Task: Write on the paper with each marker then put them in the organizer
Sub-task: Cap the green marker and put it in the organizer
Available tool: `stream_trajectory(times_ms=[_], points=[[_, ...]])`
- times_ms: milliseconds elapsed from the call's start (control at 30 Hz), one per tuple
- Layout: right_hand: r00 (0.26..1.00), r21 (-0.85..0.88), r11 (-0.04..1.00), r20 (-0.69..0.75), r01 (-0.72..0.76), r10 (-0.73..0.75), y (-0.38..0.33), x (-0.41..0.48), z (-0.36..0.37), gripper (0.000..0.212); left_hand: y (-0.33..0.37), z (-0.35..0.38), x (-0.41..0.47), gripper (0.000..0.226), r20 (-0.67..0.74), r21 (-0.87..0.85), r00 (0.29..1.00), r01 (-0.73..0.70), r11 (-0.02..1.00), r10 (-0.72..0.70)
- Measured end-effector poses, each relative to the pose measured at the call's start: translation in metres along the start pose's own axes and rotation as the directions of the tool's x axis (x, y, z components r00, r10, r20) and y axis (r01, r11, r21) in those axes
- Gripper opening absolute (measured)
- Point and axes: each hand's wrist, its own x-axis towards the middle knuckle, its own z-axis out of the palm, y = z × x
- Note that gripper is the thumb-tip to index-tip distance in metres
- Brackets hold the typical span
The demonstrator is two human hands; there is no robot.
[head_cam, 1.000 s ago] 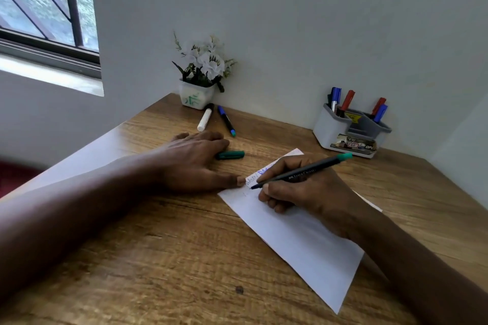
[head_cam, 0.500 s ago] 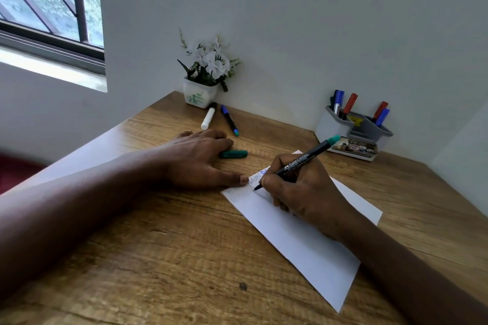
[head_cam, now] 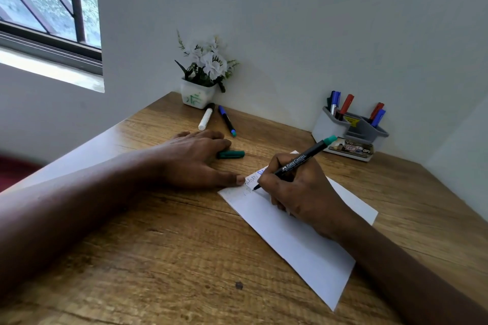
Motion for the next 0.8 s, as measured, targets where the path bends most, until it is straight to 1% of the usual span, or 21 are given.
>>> stream_trajectory(times_ms=[67, 267, 400, 533, 700, 800], points=[[1.000, 0.013, 1.000, -0.002, 0.000, 0.000, 0.0002, -0.0004, 0.0005, 0.014, 0.0000, -0.0004, -0.0009, 0.096, -0.006, -0.005, 1.000, -0.006, 1.000, 0.006], [1.000, 0.022, 1.000, -0.018, -0.010, 0.010, 0.0002, -0.0010, 0.0015, 0.016, -0.0002, -0.0004, -0.0012, 0.095, -0.007, -0.009, 1.000, -0.005, 1.000, 0.005], [0.997, 0.032, 0.999, -0.081, -0.016, 0.019, 0.0006, -0.0009, 0.0035, 0.019, -0.0003, -0.0005, -0.0010, 0.095, -0.007, -0.010, 1.000, -0.001, 1.000, 0.001], [0.997, 0.000, 1.000, -0.066, -0.028, 0.028, -0.0002, -0.0008, 0.0045, 0.016, -0.0003, -0.0002, -0.0009, 0.093, -0.009, -0.010, 1.000, -0.002, 1.000, 0.002], [0.995, 0.002, 0.999, -0.098, -0.032, 0.032, -0.0004, -0.0009, 0.0045, 0.017, -0.0004, -0.0010, -0.0002, 0.093, -0.009, -0.006, 1.000, 0.001, 1.000, -0.002], [0.996, -0.014, 1.000, -0.093, -0.018, 0.017, 0.0005, -0.0012, 0.0048, 0.015, -0.0008, -0.0007, -0.0002, 0.093, -0.010, -0.005, 1.000, 0.001, 1.000, -0.001]])
